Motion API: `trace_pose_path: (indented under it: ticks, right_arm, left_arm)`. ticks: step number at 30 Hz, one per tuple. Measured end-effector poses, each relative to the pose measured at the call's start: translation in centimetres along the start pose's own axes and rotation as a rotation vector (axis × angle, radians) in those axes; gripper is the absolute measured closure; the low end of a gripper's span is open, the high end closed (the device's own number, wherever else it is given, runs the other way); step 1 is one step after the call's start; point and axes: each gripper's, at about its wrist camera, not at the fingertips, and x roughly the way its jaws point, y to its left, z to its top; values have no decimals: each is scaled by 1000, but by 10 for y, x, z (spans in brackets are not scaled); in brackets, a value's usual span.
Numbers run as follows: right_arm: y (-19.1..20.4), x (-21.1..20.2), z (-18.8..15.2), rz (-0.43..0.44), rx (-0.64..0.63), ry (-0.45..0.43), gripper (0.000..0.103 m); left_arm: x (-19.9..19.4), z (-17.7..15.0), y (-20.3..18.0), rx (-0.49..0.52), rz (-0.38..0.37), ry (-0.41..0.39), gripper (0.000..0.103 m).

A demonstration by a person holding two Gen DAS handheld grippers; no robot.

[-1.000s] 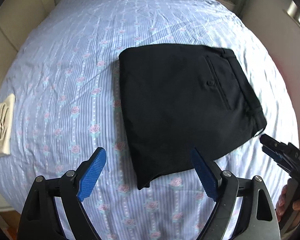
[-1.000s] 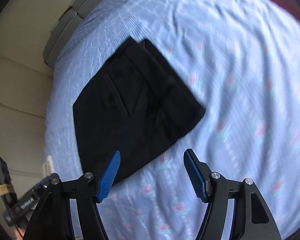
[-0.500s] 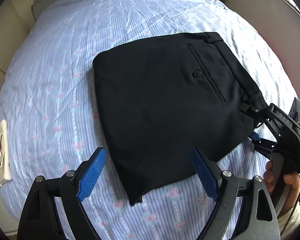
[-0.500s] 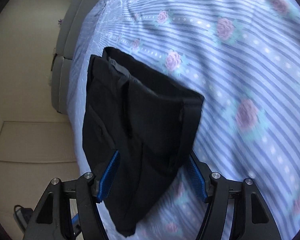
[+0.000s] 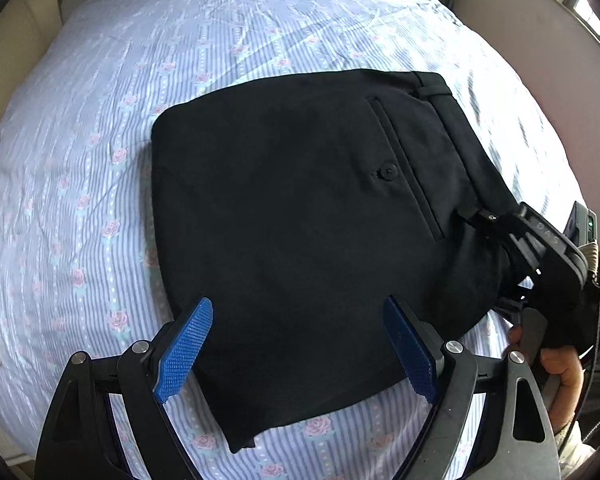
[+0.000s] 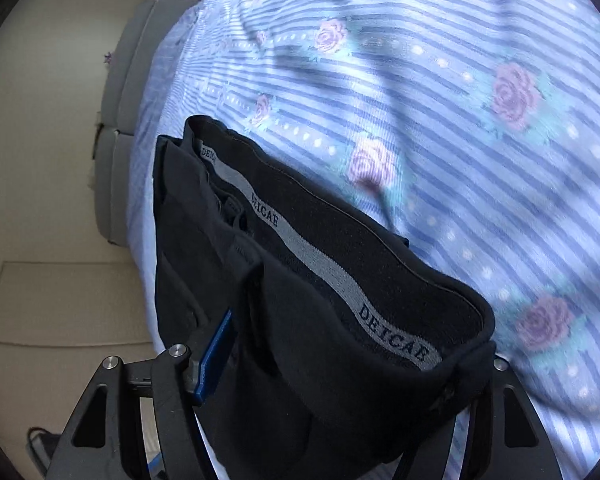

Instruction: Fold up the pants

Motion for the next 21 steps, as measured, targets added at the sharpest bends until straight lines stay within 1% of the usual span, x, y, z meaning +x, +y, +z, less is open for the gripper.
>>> trace_pose_path:
  ticks: [2, 3, 4, 6, 7, 8, 9, 10, 12, 14, 15, 17, 18, 21]
  right_arm:
    - [12, -3, 0, -7, -22, -11, 35]
    - [19, -7, 0, -15, -54, -21, 39]
    - [29, -11, -2, -27, -106, -26, 46]
    - [48, -17, -6, -36, -196, -39, 47]
    - [52, -15, -6, -58, -218, -40, 47]
    - [51, -11, -4, -84, -223, -36, 48]
    - [44, -5, 0, -111, -194, -28, 49]
    - [37, -2, 3, -115, -165, -21, 54]
    - [29, 2, 7, -126, -113, -7, 57]
    - [40, 4, 5, -192, -139, -17, 59]
    - [52, 5, 1, -256, -180, -27, 59]
    - [71, 10, -3, -343, -248, -39, 61]
    - [73, 11, -2, -364, -257, -41, 61]
    - [79, 14, -1, -403, -268, -42, 61]
  left_arm:
    - [2, 1, 7, -20, 3, 5, 16]
    - [4, 1, 11, -34, 3, 11, 16]
    - [5, 1, 15, -49, 3, 17, 16]
    - [7, 0, 24, -79, 3, 24, 16]
    - [8, -1, 29, -96, 1, 26, 16]
    - [9, -1, 34, -113, -3, 29, 16]
    - [10, -1, 39, -125, -6, 33, 16]
    - [12, -1, 45, -145, -11, 38, 16]
    - [16, 0, 61, -186, -32, 47, 16]
    - [20, 1, 80, -248, -60, 52, 16]
    - [22, 2, 91, -279, -72, 53, 16]
    - [27, 5, 113, -354, -96, 52, 16]
    - [31, 6, 127, -397, -123, 56, 15]
    - [43, 7, 151, -454, -210, 69, 14]
